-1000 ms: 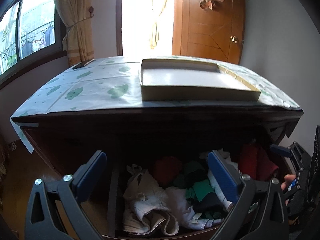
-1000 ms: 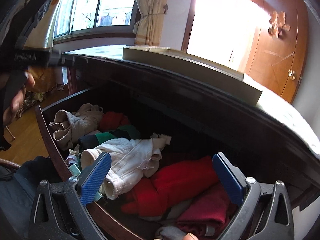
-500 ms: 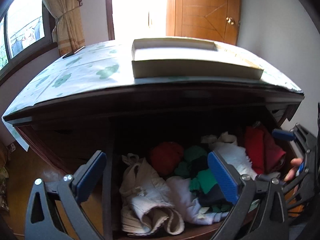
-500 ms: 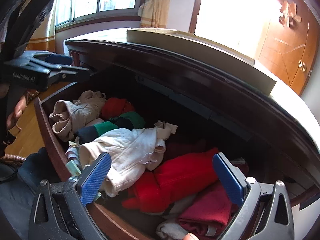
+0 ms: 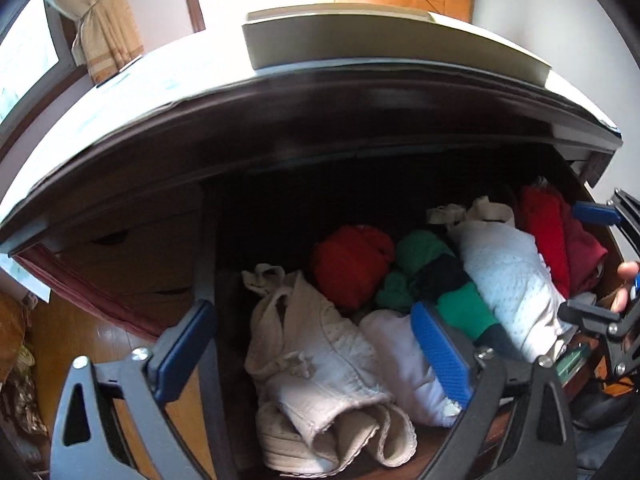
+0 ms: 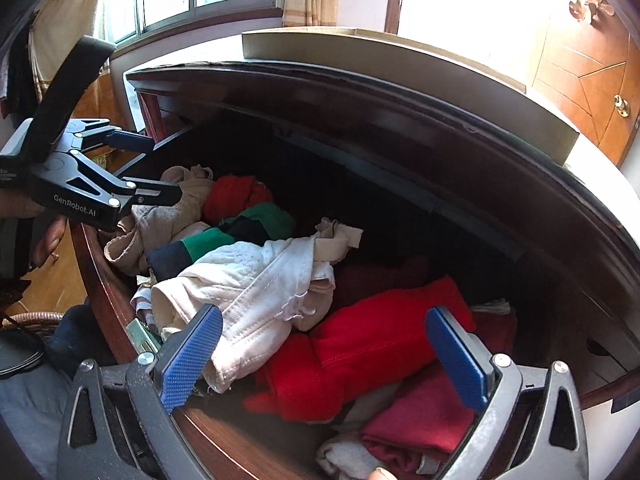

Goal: Take underwear out of drawer
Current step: 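Grasp the beige underwear with the left tool while the right tool grasps the red garment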

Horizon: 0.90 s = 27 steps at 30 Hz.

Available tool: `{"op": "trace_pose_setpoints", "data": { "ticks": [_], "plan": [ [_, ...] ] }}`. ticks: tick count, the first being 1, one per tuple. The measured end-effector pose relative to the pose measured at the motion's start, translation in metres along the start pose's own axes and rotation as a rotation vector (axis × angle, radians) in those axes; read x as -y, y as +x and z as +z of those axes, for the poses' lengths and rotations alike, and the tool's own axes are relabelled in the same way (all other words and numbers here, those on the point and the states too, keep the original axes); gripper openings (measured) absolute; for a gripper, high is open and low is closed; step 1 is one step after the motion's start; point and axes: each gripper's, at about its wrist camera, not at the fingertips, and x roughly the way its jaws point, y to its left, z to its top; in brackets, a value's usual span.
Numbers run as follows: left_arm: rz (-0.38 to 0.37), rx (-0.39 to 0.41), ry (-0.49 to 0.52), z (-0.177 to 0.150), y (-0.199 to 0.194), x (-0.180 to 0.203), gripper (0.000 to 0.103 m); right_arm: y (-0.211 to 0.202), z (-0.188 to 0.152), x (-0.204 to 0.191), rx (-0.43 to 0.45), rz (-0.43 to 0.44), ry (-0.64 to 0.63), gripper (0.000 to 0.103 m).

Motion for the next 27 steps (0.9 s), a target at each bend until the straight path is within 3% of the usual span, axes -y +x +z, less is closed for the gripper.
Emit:
{"op": "trace_pose_setpoints", "data": {
  "ticks": [1,4,13,18,20,24,27],
  "plan": [
    [0.001,-0.001,0.012,-0.001,0.000,0.002,0.096,0.000,0.000,-0.001,-0.001,-0.001,-0.002,0.102],
    [-0.005,-0.022,0.046,-0.003,0.003,0.010,0.080,0.001,-0.002,-0.001,-0.002,-0.001,-0.003,0.102],
    [-0.078,-0.150,0.065,-0.010,0.024,0.013,0.060,0.001,-0.001,0.004,-0.011,0.025,0.028,0.102],
    [-0.064,-0.159,0.132,-0.015,0.028,0.023,0.052,-0.001,-0.002,0.013,0.004,0.060,0.080,0.102],
    [-0.054,-0.145,0.141,-0.015,0.029,0.024,0.043,-0.004,-0.003,0.019,0.019,0.068,0.111,0.102],
    [-0.042,-0.116,0.164,-0.021,0.028,0.029,0.022,-0.010,-0.006,0.033,0.042,0.009,0.164,0.102],
    [-0.075,-0.105,0.143,-0.023,0.026,0.027,0.017,-0.017,-0.006,0.047,0.058,-0.019,0.235,0.102]
  ]
}}
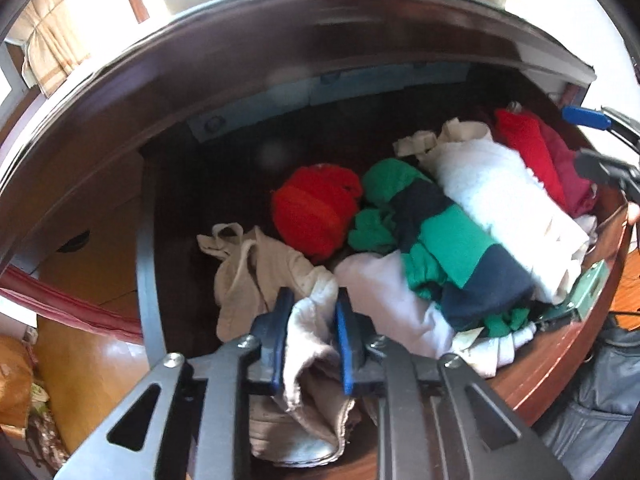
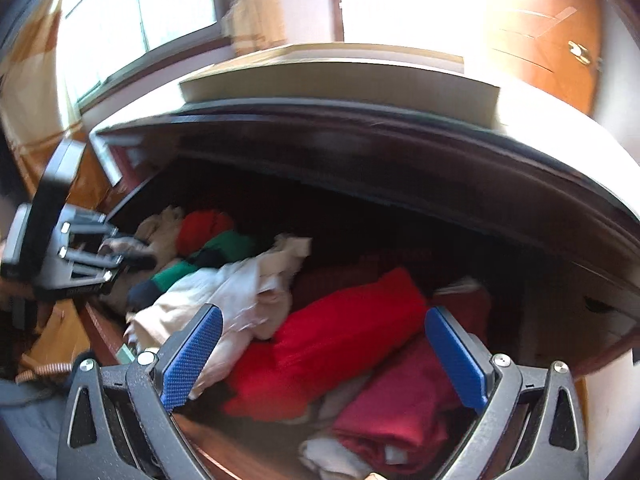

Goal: Take underwear out of drawer
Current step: 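Grasp the beige underwear with the left tool while the right tool grasps the red garment, then lift the beige underwear and red garment up out of the drawer with both tools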

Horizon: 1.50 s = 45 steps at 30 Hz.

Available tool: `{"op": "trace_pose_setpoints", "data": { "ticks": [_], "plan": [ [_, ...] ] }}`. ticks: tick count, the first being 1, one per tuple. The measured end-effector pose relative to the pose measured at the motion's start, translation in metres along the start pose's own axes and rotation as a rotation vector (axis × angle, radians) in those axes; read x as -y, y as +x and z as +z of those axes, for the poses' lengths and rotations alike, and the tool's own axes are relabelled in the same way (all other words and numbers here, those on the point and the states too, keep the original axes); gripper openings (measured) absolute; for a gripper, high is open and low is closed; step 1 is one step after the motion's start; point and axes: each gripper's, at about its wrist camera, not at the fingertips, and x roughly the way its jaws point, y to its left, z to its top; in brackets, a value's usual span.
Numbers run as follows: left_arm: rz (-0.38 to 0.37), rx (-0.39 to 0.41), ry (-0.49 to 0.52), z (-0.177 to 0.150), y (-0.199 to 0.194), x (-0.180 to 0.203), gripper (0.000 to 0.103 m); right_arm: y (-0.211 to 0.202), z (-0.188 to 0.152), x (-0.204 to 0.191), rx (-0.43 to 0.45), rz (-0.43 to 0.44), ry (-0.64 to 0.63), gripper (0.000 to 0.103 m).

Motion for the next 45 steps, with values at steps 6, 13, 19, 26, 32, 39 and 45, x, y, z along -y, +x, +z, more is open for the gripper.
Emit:
{"op": "trace_pose_setpoints", "data": {
  "ticks": [6,13,19,26,32,39,45],
  "plan": [
    [-0.027,0.015,-0.020,-0.004,-0.012,-0.010,0.015,0.014,0.005,0.017,-0.129,0.033,0.114,0.102],
    [-0.065,0.051,-0.062,-0.008,-0.037,-0.032,0.013,0.030,0.010,0.023,-0.229,0.117,0.155,0.097],
    [-0.115,0.099,-0.094,-0.006,-0.062,-0.044,0.013,0.048,0.008,0.021,-0.303,0.144,0.083,0.090],
    [-0.138,0.180,-0.122,-0.003,-0.078,-0.049,0.013,0.063,0.007,0.016,-0.358,0.164,0.066,0.090],
    [-0.112,0.299,-0.108,0.008,-0.095,-0.039,0.013,0.074,0.007,0.019,-0.404,0.193,0.089,0.089],
    [-0.128,0.359,-0.087,0.014,-0.097,-0.038,0.013,0.074,0.006,0.019,-0.398,0.182,0.070,0.068],
    [-0.107,0.370,-0.093,0.016,-0.093,-0.039,0.013,0.084,0.009,0.023,-0.433,0.172,0.094,0.071]
  ]
}}
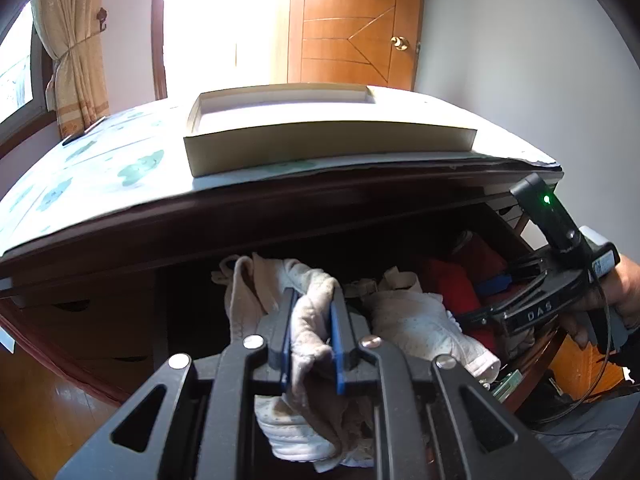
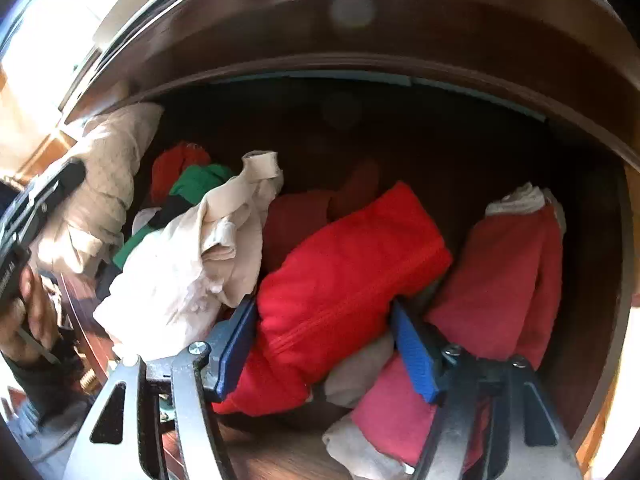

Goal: Take underwear out of drawer
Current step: 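Lift the beige underwear and red garment up out of the drawer with both tools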

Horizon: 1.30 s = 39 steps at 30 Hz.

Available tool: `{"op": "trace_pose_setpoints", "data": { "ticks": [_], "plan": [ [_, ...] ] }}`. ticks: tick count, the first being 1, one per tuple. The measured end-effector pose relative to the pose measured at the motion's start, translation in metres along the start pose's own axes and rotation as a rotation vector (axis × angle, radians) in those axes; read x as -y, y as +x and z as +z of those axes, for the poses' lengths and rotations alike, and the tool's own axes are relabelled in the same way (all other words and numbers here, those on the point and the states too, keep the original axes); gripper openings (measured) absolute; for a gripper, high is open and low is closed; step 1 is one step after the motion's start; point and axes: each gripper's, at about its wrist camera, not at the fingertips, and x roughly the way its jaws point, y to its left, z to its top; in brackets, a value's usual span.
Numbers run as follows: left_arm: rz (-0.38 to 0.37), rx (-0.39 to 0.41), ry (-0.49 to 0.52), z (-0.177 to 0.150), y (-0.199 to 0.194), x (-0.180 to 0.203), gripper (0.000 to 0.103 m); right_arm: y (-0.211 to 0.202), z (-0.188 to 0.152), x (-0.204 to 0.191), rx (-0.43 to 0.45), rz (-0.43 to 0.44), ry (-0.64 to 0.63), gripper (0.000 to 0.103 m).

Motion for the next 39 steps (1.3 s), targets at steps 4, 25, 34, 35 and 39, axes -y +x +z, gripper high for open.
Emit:
{"op": "trace_pose_setpoints", "data": {
  "ticks": [4,25,34,35,39],
  "plan": [
    [-0.008,-0.014,0.008,-0.005,0.007,0.008,0.013,0.003,0.003,0.008,-0.027,0.030,0.048,0.075],
    [-0.014,0.017,-0.027,-0.012,0.003,0.012,0.013,-0.015,-0.015,-0.024,0.132,-0.049,-0.254,0.054],
    [-0.020,0.040,-0.035,-0.013,-0.001,0.013,0.013,-0.031,-0.029,-0.030,0.237,-0.097,-0.309,0.052],
    [-0.021,0.047,-0.038,-0.013,-0.002,0.013,0.013,-0.035,-0.035,-0.032,0.258,-0.110,-0.315,0.052],
    [-0.026,0.066,-0.033,-0.013,-0.004,0.016,0.013,-0.045,-0.049,-0.037,0.339,-0.154,-0.354,0.052]
  ]
}}
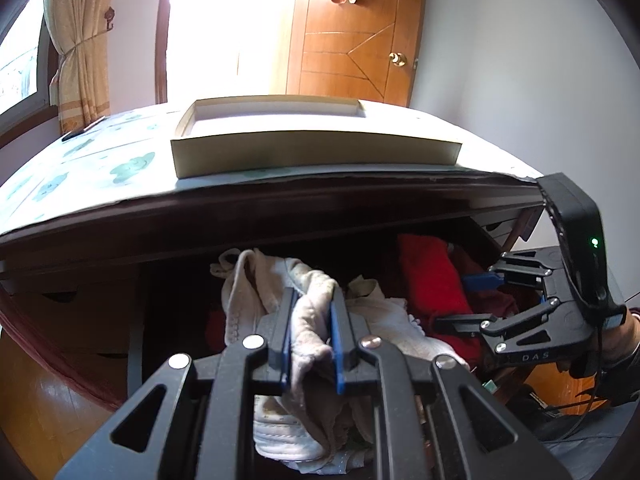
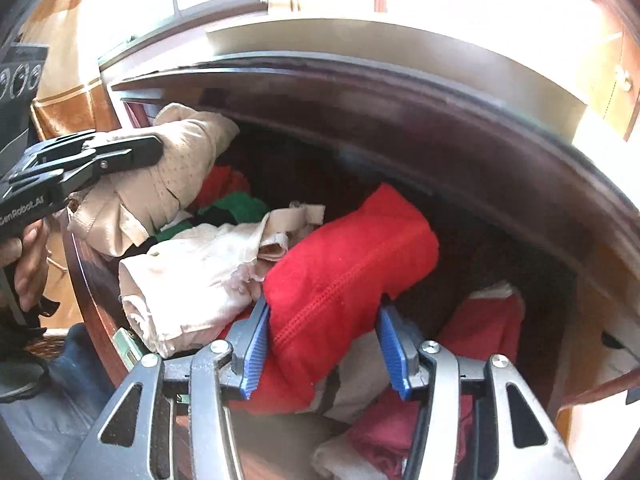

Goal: Take underwear out of drawer
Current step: 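Lift the beige underwear and red garment up out of the drawer with both tools, then carry both held garments up toward the cardboard tray on the table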

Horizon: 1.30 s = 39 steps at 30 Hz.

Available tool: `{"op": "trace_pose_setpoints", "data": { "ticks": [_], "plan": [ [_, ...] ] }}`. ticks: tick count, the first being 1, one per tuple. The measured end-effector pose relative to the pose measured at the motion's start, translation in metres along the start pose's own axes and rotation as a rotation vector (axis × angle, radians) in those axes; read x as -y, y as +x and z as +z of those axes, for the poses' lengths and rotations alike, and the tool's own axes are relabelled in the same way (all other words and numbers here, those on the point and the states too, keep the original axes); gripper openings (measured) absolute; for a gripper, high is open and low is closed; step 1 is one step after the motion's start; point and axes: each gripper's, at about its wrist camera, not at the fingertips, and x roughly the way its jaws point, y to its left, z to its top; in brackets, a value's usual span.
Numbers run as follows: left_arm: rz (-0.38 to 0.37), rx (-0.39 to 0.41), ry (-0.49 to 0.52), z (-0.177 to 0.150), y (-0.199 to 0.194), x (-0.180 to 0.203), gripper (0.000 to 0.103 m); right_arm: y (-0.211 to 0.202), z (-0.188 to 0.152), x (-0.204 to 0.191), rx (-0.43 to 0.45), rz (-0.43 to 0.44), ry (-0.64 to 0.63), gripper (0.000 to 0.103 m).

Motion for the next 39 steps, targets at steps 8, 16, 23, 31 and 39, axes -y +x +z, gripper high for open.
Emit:
{"op": "trace_pose_setpoints", "data": {
  "ticks": [8,16,23,31,39],
  "plan": [
    [-0.007,0.027,0.004,-0.001,-0.004,0.005,0.013,-0.031,-0.015,0.004,0.156,-0.023,-0.007,0.053],
    [-0.018,0.069,0.005,0.002,-0.012,0.007,0.013,-0.068,-0.036,0.012,0.249,-0.040,-0.046,0.053],
    [-0.027,0.111,0.017,0.004,-0.020,0.013,0.013,-0.077,-0.045,0.011,0.297,-0.060,-0.060,0.052],
    [-0.023,0.167,0.031,0.006,-0.029,0.018,0.013,-0.091,-0.061,0.002,0.378,-0.099,-0.092,0.052],
    [-0.024,0.226,0.047,0.006,-0.040,0.022,0.013,-0.100,-0.058,-0.006,0.440,-0.139,-0.119,0.052]
  ]
}}
